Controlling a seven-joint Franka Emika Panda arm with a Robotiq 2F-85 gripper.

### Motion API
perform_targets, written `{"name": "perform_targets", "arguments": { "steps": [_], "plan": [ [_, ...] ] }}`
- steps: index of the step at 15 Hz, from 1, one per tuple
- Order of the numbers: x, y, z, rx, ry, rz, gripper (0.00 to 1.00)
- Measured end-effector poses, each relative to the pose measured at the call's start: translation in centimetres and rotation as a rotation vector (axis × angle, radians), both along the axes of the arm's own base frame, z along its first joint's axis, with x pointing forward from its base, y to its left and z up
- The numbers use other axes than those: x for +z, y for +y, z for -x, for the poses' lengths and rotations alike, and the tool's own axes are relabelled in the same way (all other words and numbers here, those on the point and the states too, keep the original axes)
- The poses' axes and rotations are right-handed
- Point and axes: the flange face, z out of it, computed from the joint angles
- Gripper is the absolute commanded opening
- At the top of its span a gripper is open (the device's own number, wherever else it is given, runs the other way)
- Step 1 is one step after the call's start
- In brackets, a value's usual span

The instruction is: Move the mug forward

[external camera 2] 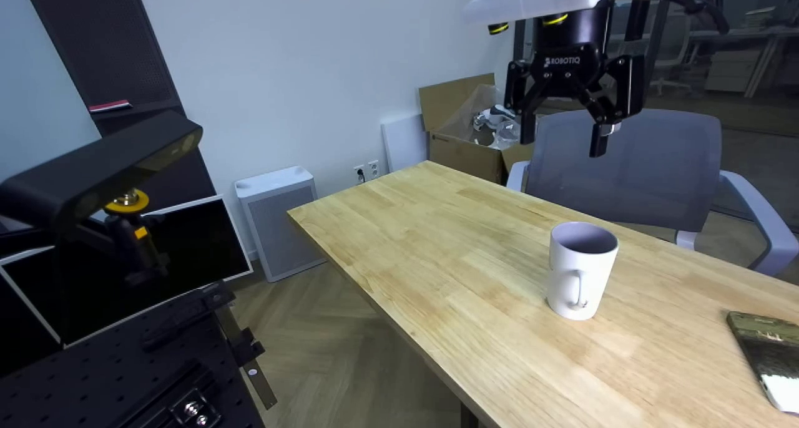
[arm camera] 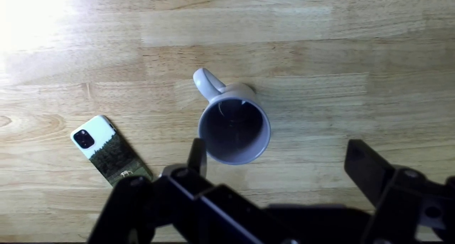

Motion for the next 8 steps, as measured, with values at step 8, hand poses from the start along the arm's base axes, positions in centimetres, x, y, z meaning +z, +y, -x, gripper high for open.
{"name": "perform_targets", "arguments": {
  "steps": [8],
  "plan": [
    [-0.1, 0.6, 2.0, 0.003, 0.004, -0.003, 1.0]
  ]
}}
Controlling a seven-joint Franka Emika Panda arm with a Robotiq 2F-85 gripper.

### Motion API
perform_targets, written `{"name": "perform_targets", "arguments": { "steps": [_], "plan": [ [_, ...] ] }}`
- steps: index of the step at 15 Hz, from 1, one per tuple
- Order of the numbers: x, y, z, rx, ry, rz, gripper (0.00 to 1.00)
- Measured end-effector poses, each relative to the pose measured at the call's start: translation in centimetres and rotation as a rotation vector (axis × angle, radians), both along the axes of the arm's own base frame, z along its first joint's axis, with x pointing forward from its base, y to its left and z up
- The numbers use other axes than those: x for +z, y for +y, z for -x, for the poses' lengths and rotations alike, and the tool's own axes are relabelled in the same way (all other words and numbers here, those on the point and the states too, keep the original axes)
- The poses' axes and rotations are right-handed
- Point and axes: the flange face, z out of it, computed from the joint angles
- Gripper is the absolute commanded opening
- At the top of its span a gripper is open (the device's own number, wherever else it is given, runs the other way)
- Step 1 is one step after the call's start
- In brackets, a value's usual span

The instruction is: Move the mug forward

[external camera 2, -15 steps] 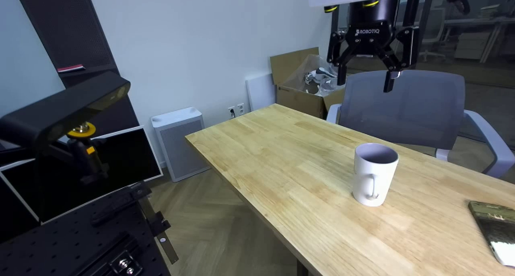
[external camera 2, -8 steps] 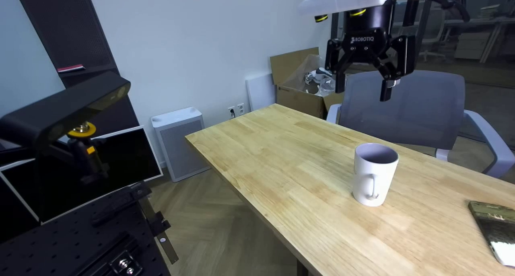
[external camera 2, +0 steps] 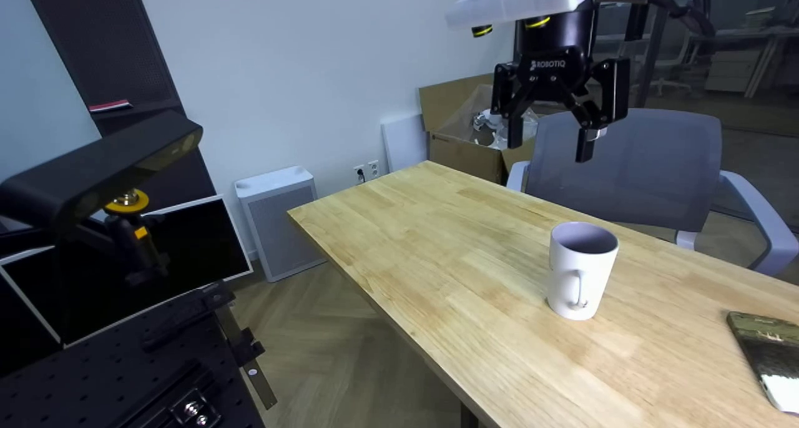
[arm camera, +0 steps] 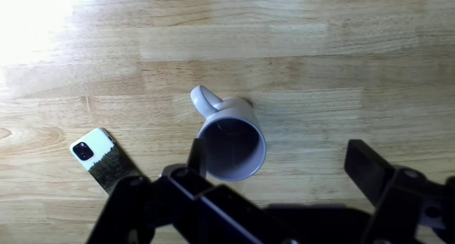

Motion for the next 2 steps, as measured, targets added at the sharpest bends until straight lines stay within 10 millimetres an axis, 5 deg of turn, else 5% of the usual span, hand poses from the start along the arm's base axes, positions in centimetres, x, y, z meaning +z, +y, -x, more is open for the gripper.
{"name": "perform_targets", "arguments": {
  "steps": [2],
  "plan": [
    [-0.1, 0.08, 0.2, 0.002, 0.002, 0.0, 1.0]
  ]
}}
